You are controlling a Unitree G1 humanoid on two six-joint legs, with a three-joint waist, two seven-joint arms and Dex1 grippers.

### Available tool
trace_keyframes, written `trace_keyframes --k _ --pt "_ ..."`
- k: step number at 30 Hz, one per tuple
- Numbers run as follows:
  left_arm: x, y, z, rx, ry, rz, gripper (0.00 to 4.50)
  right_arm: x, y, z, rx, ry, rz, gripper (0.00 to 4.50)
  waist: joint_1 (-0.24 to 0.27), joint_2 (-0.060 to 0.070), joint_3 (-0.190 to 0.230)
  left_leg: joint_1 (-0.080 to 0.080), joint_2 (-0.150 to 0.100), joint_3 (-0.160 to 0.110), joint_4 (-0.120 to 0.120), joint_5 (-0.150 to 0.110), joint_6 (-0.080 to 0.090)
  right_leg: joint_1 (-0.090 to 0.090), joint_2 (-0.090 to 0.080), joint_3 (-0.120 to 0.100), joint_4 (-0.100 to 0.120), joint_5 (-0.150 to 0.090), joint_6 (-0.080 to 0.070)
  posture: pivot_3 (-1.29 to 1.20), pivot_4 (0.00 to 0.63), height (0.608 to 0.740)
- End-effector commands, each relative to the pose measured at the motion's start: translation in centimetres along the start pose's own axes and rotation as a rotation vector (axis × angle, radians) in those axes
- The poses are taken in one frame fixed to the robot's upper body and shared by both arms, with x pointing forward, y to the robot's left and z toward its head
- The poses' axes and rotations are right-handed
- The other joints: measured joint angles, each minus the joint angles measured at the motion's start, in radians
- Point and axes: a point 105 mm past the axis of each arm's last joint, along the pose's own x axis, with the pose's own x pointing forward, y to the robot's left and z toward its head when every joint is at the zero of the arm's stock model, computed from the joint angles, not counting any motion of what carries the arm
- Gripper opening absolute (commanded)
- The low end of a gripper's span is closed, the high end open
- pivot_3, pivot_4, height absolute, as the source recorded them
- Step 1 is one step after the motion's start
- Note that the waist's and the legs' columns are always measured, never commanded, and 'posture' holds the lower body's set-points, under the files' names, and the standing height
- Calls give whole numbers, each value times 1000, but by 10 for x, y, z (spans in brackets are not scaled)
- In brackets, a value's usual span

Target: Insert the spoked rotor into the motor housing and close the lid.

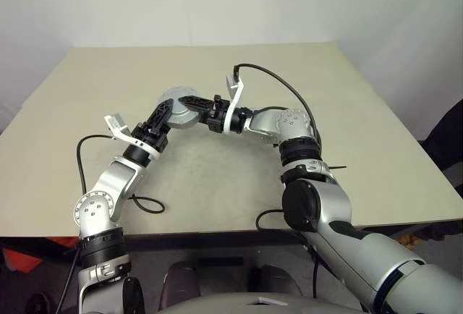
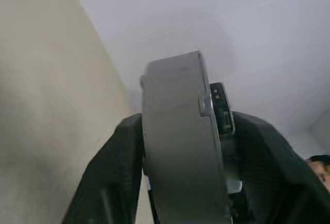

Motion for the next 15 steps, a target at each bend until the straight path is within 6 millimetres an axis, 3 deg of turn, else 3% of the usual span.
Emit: trace_keyframes --k 1,15 --pt "1 2 3 22 -2 14 2196 2 35 12 -58 -39 133 2062 0 0 0 0 0 0 0 0 0 0 0 0 0 0 0 0 0 740" --pt "-3 1 8 47 -25 10 2195 3 34 12 -74 -47 123 2062 0 0 0 1 0 0 1 0 -1 0 0 0 2 0 0 0 0 740"
